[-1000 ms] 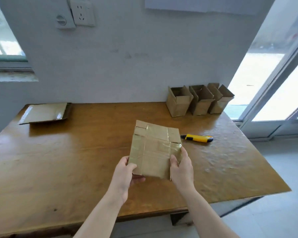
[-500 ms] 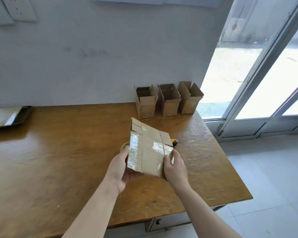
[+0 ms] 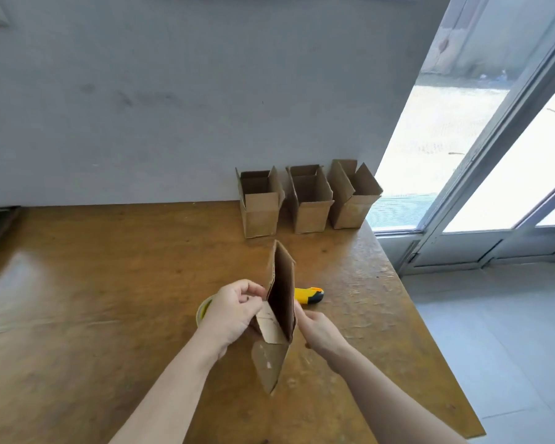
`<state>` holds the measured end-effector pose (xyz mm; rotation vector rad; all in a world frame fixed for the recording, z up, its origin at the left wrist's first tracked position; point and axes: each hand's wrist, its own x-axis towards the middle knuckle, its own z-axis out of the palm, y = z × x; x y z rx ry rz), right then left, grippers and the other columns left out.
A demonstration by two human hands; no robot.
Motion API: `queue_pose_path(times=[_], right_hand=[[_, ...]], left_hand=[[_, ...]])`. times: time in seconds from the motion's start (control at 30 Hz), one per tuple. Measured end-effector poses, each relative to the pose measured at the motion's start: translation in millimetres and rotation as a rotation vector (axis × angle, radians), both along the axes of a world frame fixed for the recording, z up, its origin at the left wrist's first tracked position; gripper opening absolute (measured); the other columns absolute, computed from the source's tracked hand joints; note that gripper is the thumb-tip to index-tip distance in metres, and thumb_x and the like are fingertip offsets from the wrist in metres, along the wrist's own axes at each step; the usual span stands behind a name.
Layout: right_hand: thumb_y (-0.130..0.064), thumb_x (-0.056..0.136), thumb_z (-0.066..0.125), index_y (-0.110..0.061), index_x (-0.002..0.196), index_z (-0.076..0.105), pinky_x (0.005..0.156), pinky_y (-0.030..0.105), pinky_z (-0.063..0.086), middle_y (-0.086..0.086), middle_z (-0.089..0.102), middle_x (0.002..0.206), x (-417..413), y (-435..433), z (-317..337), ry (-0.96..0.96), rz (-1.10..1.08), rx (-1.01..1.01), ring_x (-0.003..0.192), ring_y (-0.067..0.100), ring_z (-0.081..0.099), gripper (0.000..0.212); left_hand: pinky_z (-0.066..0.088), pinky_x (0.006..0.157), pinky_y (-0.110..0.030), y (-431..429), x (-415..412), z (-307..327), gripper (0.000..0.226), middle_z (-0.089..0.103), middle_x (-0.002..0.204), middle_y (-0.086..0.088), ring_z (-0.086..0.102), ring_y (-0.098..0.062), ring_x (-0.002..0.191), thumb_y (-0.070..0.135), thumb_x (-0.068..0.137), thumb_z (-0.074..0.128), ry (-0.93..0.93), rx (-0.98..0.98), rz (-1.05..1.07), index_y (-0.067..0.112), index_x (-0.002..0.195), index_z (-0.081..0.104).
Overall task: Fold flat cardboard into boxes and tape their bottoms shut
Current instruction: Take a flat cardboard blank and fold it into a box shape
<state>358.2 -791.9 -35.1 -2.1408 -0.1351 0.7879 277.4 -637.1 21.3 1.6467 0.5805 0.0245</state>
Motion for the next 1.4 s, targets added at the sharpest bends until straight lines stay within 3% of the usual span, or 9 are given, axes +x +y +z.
queue_pose_path(times=[0.1, 0.2, 0.37, 0.47, 0.6, 0.9, 1.07, 1.2, 1.4], right_hand=[[-0.072, 0.089, 0.034, -0.028, 0.118, 0.06, 0.092, 0.035, 0.047, -0.005, 0.063, 0.112, 18.6, 7.2, 10.5, -0.028, -0.147, 0.187, 0.106, 0.015, 0.056, 0.059], [-0.067, 0.082, 0.057, -0.03, 0.129, 0.049, 0.08, 0.023, 0.045, -0.007, 0.059, 0.121, 35.4, 14.7, 24.9, 0.011, -0.068, 0.355, 0.111, 0.011, 0.055, 0.061], [-0.014, 0.081, 0.057, -0.037, 0.121, 0.045, 0.064, 0.019, 0.044, -0.013, 0.058, 0.104, 59.5, 21.7, 34.9, -0.013, 0.09, 0.238, 0.094, 0.006, 0.055, 0.048], [-0.008, 0.081, 0.053, -0.033, 0.127, 0.051, 0.079, 0.028, 0.051, -0.01, 0.06, 0.113, 69.0, 15.9, 35.7, -0.093, 0.167, 0.139, 0.101, 0.011, 0.056, 0.053], [-0.019, 0.085, 0.055, -0.033, 0.116, 0.059, 0.076, 0.026, 0.054, -0.004, 0.058, 0.11, 75.0, 7.9, 38.4, -0.298, 0.327, -0.016, 0.095, 0.012, 0.057, 0.035], [-0.033, 0.093, 0.041, -0.028, 0.11, 0.071, 0.083, 0.022, 0.041, -0.009, 0.051, 0.118, 71.9, 10.5, 43.6, -0.857, 0.799, -0.167, 0.109, 0.014, 0.042, 0.035], [-0.058, 0.095, 0.034, -0.021, 0.094, 0.075, 0.081, 0.028, 0.046, -0.013, 0.06, 0.115, 64.6, 18.8, 42.3, -0.698, 0.895, -0.121, 0.105, 0.009, 0.044, 0.055], [-0.096, 0.061, 0.034, -0.013, 0.103, 0.071, 0.085, 0.038, 0.052, -0.004, 0.067, 0.109, 68.2, 23.1, 55.6, -0.608, 0.995, -0.15, 0.106, 0.013, 0.054, 0.1], [-0.082, 0.058, 0.064, -0.025, 0.134, 0.056, 0.095, 0.029, 0.05, -0.008, 0.063, 0.125, 80.3, 21.2, 58.7, -0.456, 0.953, -0.074, 0.115, 0.01, 0.058, 0.096]], left_hand=[[0.053, 0.054, -0.044, 6.0, 5.7, -2.5, 0.018, 0.056, 0.052, 0.001, 0.052, -0.02, 0.052, 0.008, 0.084, 0.053, 0.053, 0.154, -0.054, 0.021, 0.094, 0.061], [0.052, 0.046, -0.035, 6.8, 10.3, -0.1, 0.022, 0.054, 0.049, 0.003, 0.053, -0.017, 0.046, 0.011, 0.084, 0.051, 0.061, 0.195, -0.099, 0.028, 0.095, 0.061], [0.048, 0.046, -0.027, 4.6, 10.7, -4.4, 0.028, 0.054, 0.049, 0.007, 0.054, -0.012, 0.046, 0.013, 0.085, 0.048, 0.082, 0.215, 0.012, 0.034, 0.095, 0.063], [0.044, 0.043, -0.019, 2.3, 6.6, -10.5, 0.027, 0.06, 0.064, 0.008, 0.058, -0.009, 0.058, 0.016, 0.09, 0.048, 0.098, 0.213, 0.146, 0.032, 0.107, 0.062], [0.045, 0.052, -0.021, 2.7, 3.2, -13.9, 0.028, 0.068, 0.088, 0.005, 0.063, -0.014, 0.079, 0.017, 0.092, 0.046, 0.117, 0.256, 0.279, 0.031, 0.11, 0.062], [0.037, 0.051, -0.021, 1.7, 5.3, -20.6, 0.025, 0.066, 0.088, 0.006, 0.057, -0.009, 0.071, 0.02, 0.089, 0.046, 0.208, 0.469, 0.385, 0.027, 0.103, 0.064], [0.043, 0.061, -0.023, -0.5, 0.2, -24.9, 0.018, 0.067, 0.087, 0.013, 0.061, -0.007, 0.08, 0.039, 0.091, 0.051, 0.183, 0.43, 0.353, 0.031, 0.098, 0.067], [0.046, 0.066, -0.015, 0.3, -8.1, -27.7, 0.022, 0.072, 0.093, 0.011, 0.065, -0.005, 0.087, 0.036, 0.097, 0.047, 0.045, 0.196, 0.368, 0.035, 0.101, 0.069], [0.041, 0.056, -0.024, 1.2, -4.5, -36.8, 0.008, 0.057, 0.062, 0.005, 0.054, -0.006, 0.055, 0.025, 0.085, 0.069, 0.115, 0.383, 0.354, 0.028, 0.087, 0.062]])
